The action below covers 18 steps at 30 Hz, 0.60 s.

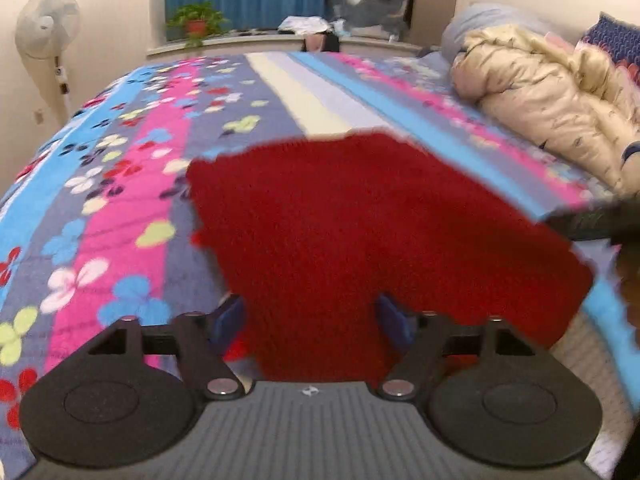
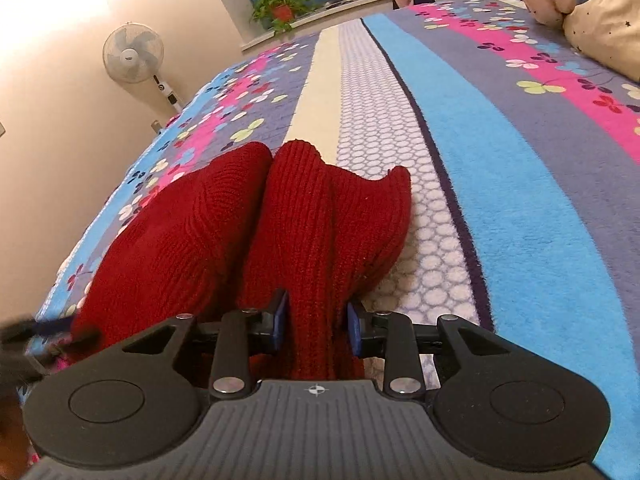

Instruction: Fold small clothes

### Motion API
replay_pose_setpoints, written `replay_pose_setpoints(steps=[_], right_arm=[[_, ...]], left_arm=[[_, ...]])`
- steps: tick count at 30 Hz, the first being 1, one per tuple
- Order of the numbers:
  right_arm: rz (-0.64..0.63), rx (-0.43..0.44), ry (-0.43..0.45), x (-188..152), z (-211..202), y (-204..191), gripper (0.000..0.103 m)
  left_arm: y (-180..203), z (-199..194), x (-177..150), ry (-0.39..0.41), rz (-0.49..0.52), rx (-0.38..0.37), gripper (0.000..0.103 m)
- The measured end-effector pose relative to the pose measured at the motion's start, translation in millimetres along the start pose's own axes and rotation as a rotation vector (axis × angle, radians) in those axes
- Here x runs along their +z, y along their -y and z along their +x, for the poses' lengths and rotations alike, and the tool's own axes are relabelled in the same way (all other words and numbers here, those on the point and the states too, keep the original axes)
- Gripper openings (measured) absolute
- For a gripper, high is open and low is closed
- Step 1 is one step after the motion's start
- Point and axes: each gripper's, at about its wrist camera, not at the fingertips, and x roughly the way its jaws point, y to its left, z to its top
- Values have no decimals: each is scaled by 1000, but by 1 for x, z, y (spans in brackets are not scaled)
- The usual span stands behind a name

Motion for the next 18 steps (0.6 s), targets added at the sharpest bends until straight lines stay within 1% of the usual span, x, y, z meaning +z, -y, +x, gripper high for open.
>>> replay_pose_setpoints(steps=[1, 2, 4, 5, 6, 7, 8, 9, 10, 11, 12, 13, 15, 16, 17, 18], right_arm=[[-6, -16, 19, 0, -7, 0, 37], [-27, -40, 59, -1, -20, -3, 37], [-93, -59, 143, -5, -43, -10, 39], [-133, -46, 183, -7, -55, -15, 39], [-167, -18, 208, -10, -64, -19, 39], [-198, 16, 212, -13, -69, -23, 39], [-231, 50, 186, -17, -68, -27, 39], [-268, 53, 130, -23, -61, -30, 38], [-309, 16, 57, -28, -50, -31, 35], [-347, -71, -4, -36, -38, -32, 31], [-367, -163, -30, -41, -31, -31, 24], [-364, -200, -43, -44, -28, -27, 24], [-315, -233, -83, -42, -27, -18, 21], [-293, -245, -122, -43, -25, -13, 21], [-283, -244, -152, -45, -23, -11, 21], [-270, -244, -168, -47, -25, -8, 21]], left_arm=[[-1, -7, 2, 8, -27, 0, 82], [2, -16, 2, 22, -39, -3, 78], [5, -34, 4, 81, -22, 1, 77], [8, -42, 3, 107, -11, -6, 77], [10, -46, 1, 115, -8, -26, 77], [12, -43, -3, 93, -7, -57, 77], [16, -32, -8, 31, 7, -70, 77], [21, -21, -14, -25, 41, -27, 81], [27, -17, -19, -47, 71, 22, 81], [32, -20, -19, -39, 67, 42, 79], [38, -29, -15, -22, 61, 48, 74], [44, -37, -13, 1, 71, 52, 73], [58, -48, -16, 66, 108, 46, 74], [62, -42, -20, 31, 123, 42, 74], [66, -30, -27, -42, 147, 48, 75], [71, -23, -33, -70, 190, 79, 75]])
